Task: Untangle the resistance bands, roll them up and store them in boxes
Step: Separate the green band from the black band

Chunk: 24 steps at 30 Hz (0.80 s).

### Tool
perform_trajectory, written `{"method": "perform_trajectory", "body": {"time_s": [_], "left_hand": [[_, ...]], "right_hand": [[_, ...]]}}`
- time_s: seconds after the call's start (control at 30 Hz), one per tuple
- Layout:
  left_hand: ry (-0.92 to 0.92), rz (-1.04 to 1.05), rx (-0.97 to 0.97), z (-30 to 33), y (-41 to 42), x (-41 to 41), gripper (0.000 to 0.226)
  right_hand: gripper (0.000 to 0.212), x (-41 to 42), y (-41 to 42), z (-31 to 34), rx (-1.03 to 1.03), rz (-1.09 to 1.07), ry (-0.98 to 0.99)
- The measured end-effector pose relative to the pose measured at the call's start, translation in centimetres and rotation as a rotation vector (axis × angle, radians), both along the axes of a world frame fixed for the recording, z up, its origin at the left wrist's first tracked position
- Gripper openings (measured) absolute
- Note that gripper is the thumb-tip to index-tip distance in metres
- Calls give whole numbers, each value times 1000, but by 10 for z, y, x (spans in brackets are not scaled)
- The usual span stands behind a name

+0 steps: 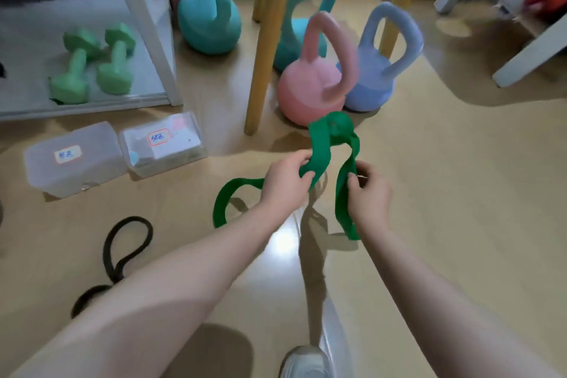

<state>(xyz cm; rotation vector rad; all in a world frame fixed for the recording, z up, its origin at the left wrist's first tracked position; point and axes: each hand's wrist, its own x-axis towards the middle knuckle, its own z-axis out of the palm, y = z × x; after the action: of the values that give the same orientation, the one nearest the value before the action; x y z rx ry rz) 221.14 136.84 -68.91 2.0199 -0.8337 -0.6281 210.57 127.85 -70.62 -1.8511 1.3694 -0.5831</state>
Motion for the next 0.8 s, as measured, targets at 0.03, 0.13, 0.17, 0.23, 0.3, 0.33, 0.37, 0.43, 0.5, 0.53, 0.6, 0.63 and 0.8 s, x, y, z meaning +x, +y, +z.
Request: {"method": "perform_trajectory", "body": {"time_s": [0.03, 0.13, 0.17, 0.23, 0.3, 0.33, 0.37, 0.43, 0.5, 0.53, 0.6, 0.63, 0.8], "left_hand": [[-9, -4, -19, -6, -13, -10, 39], [-94, -80, 81, -42, -43, -34, 42], [-119, -107, 168, -58, -47, -39, 45], [-113, -124, 294, -84, -41, -43, 48], [-64, -93, 344, -103, -20, -41, 46], [-49, -80, 375, -111, -4, -37, 44], [-43, -73, 413, -117, 13, -32, 41], [-42, -52, 496, -125, 50, -18, 38], [-44, 25, 549, -127, 88, -1, 37], [-48, 87, 565, -125, 109, 6, 37], [-76, 231, 566, -119, 154, 16, 38], [-97, 301, 561, -115, 178, 19, 38], [-75, 597, 633, -102, 289, 23, 41]], "right_hand": [[27, -6, -10, -3, -26, 1, 0], [28, -20, -29, -29, -44, 94, 103], [30, -24, -31, -42, -33, 133, 178], [36, -32, -29, -63, -30, 153, 336], [36, -35, -20, -72, -64, 170, 369], [33, -33, -13, -75, -73, 228, 338], [30, -29, -5, -76, -54, 323, 305], [27, -13, 16, -81, 37, 577, 298], [29, 11, 37, -86, 120, 816, 358], [29, 25, 50, -88, 147, 920, 386], [26, 54, 80, -93, 161, 1133, 421], [24, 67, 98, -96, 148, 1246, 429], [31, 120, 193, -103, 77, 1650, 375]]}}
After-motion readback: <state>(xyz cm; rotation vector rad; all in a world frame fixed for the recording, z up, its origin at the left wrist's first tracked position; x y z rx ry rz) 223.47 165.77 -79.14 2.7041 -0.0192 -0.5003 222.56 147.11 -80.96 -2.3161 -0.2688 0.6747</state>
